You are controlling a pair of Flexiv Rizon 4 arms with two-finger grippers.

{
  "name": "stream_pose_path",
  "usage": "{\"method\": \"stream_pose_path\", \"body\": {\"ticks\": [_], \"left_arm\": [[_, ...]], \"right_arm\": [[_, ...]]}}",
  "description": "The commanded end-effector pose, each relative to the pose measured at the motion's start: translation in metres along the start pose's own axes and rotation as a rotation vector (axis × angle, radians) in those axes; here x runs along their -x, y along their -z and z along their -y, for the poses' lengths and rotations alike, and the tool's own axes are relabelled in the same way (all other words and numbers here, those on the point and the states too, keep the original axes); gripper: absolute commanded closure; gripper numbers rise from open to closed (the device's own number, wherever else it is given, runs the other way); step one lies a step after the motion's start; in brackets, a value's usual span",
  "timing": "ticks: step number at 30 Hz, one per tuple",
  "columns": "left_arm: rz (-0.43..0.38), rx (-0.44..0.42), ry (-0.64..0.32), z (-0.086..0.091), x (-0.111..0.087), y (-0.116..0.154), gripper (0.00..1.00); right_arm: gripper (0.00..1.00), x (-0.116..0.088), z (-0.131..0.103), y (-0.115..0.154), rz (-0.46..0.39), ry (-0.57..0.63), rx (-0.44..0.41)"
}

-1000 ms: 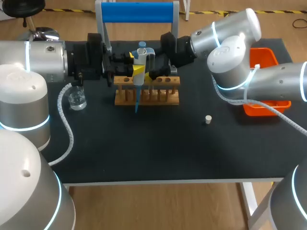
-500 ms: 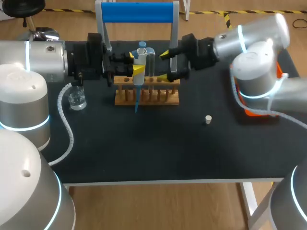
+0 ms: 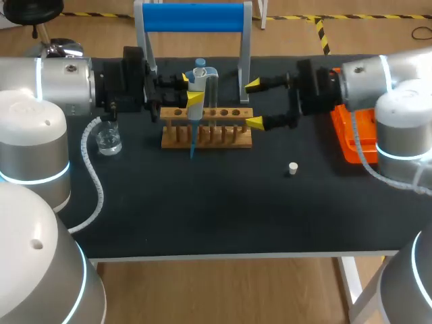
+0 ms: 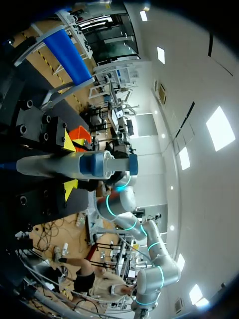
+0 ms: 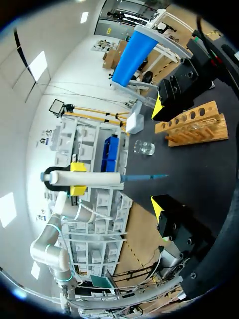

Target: Invert the test tube, pick up the pipette, mount the tip to pipette, aspirate from beaker and dispense into the tube, eject the tip, return the pipette, and cap with the stopper.

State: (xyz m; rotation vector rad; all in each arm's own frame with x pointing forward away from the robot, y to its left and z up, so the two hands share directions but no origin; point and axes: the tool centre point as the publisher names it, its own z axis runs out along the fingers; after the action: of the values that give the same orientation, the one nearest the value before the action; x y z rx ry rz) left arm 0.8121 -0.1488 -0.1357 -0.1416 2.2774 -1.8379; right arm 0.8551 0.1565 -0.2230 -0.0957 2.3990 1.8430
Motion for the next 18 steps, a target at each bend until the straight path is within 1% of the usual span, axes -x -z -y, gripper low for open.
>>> {"method": "stream_pose_path", "body": {"ticks": [1,3,7,9,10,18], "left_arm": [[0.002,-0.001,-0.001,0.000,0.000,-0.001,1.00],[0.002,-0.001,-0.001,0.000,0.000,-0.001,1.00],[0.002,-0.001,-0.001,0.000,0.000,-0.001,1.00],[0.002,-0.001,-0.001,0.000,0.000,-0.001,1.00],[0.002,-0.001,-0.001,0.000,0.000,-0.001,1.00],[0.002,-0.001,-0.001,0.000,0.000,-0.001,1.00]], "right_arm": [[0.00,-0.026,-0.010,0.024,0.016,0.003,0.048],[0.00,-0.034,-0.014,0.022,-0.012,-0.029,0.114],[0.00,-0.043,-0.018,0.015,-0.027,-0.034,0.123],[0.00,-0.047,-0.021,0.011,-0.041,-0.049,0.163],[0.00,-0.049,-0.023,0.008,-0.045,-0.049,0.165],[0.00,-0.050,-0.036,-0.017,-0.086,-0.042,0.200]]}}
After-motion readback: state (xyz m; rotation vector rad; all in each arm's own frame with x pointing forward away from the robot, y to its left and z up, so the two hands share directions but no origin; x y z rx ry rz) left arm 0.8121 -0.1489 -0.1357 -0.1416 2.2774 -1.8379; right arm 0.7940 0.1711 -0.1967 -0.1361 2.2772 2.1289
